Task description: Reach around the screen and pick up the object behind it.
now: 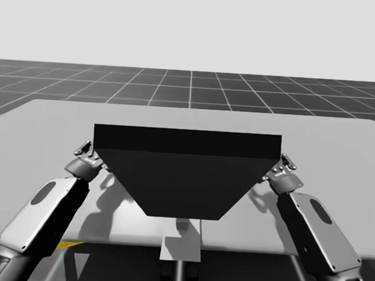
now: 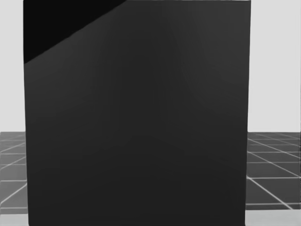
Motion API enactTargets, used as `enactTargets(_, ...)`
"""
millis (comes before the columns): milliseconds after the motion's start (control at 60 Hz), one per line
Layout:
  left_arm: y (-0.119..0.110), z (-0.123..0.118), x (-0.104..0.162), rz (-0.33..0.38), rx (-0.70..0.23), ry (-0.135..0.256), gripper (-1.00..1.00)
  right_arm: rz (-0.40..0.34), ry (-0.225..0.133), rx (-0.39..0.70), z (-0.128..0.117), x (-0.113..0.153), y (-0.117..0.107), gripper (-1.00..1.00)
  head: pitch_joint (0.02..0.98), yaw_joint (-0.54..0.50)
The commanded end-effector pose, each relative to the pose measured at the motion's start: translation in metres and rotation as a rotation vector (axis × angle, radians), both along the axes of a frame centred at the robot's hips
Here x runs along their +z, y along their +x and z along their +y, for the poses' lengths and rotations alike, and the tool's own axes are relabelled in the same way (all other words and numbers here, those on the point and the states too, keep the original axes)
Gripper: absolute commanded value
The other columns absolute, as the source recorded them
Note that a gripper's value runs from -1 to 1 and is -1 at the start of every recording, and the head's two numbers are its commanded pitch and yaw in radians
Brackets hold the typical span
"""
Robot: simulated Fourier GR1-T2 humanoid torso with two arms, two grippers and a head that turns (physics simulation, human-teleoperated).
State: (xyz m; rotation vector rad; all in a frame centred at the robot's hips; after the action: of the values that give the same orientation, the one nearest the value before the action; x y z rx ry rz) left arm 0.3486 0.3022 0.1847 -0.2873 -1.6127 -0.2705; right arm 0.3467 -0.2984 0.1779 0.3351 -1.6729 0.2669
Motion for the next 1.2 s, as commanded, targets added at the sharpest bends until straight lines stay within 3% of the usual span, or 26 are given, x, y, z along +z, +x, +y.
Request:
enactTargets(17, -0.024, -0.005, 0.0, 0.018, -0.17, 0.018, -1.0, -0.023, 0.006, 0.157, 0.005, 0.008, -0.013, -1.0, 0.065, -0.04)
enactTargets(150, -0.045, -0.003, 0.002, 0.022, -0.269, 0.038, -1.0, -0.032, 0.016, 0.277, 0.002, 0.013, -0.023, -1.0, 0.071, -0.04)
enactTargets(383, -0.073, -0.005, -0.001, 0.061, -0.451, 0.1, -1.0, -0.061, -0.045, 0.473, -0.003, 0.017, -0.04, -1.0, 0.079, -0.04)
enactTargets(467, -0.075, -0.009, -0.003, 0.075, -0.484, 0.149, -1.0, -0.062, -0.058, 0.519, -0.002, 0.015, -0.043, -1.0, 0.081, -0.04)
enactTargets(683, -0.053, -0.021, -0.009, 0.138, -0.542, 0.189, -1.0, -0.069, -0.084, 0.565, 0.0, 0.012, -0.046, -1.0, 0.085, -0.04)
enactTargets(867, -0.033, -0.032, -0.016, 0.188, -0.609, 0.179, -1.0, -0.074, -0.094, 0.577, 0.0, 0.011, -0.047, -1.0, 0.089, -0.04)
enactTargets(1083, -0.006, -0.054, -0.034, 0.246, -0.624, 0.223, -1.0, -0.076, -0.109, 0.586, 0.002, 0.01, -0.048, -1.0, 0.099, -0.04)
enactTargets(1133, 0.0, -0.058, -0.037, 0.261, -0.632, 0.208, -1.0, -0.076, -0.11, 0.587, 0.003, 0.01, -0.048, -1.0, 0.104, -0.04)
enactTargets(1200, 0.004, -0.065, -0.04, 0.271, -0.642, 0.218, -1.0, -0.077, -0.114, 0.59, 0.005, 0.01, -0.048, -1.0, 0.111, -0.04)
